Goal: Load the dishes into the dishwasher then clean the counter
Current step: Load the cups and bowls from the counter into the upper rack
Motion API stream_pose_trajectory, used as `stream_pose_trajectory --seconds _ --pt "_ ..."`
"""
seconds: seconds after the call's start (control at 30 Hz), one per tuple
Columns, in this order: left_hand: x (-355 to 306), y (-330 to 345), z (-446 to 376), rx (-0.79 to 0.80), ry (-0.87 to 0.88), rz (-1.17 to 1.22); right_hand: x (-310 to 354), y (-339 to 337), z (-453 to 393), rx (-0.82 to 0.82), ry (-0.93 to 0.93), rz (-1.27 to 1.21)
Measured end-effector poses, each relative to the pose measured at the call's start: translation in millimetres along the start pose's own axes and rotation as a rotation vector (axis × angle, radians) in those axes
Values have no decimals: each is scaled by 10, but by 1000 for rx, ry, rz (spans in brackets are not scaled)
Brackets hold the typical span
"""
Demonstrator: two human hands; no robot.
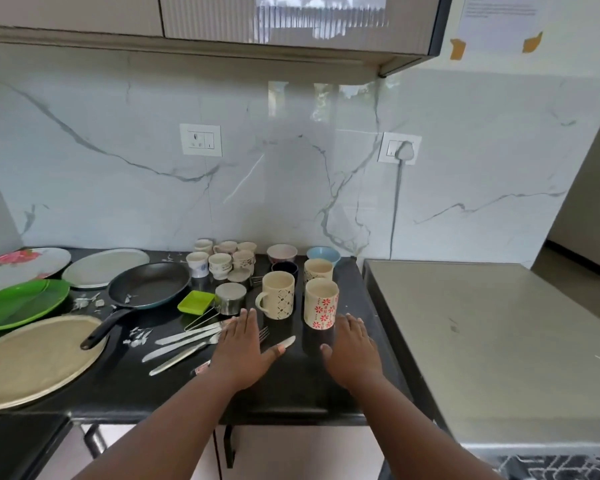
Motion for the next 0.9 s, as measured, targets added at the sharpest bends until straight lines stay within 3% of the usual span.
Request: stream_pose_trajectory --seconds 0.2,0.5,0.63,0.9 --pt "26 -9 -738 -83 -90 65 -329 196 -711 43 95 -160" --pt "126 55 -1495 -140 -113 478 -435 525 -1136 157 215 -422" --pt "213 176 -1702 -90 -66 724 -412 605 -1216 161 290 -529" --pt "311 335 -1955 68 24 896 -312 709 -1246 96 421 -577"
Point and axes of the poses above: each hand's wrist, its own z-axis away from the middle knuckle, its own y-axis out of the palm, x = y × z, the point moved 8 cm from there along -z, towards the middle knuckle, and after that the axes turned 4 degrees about z, right-handed, at the moved point
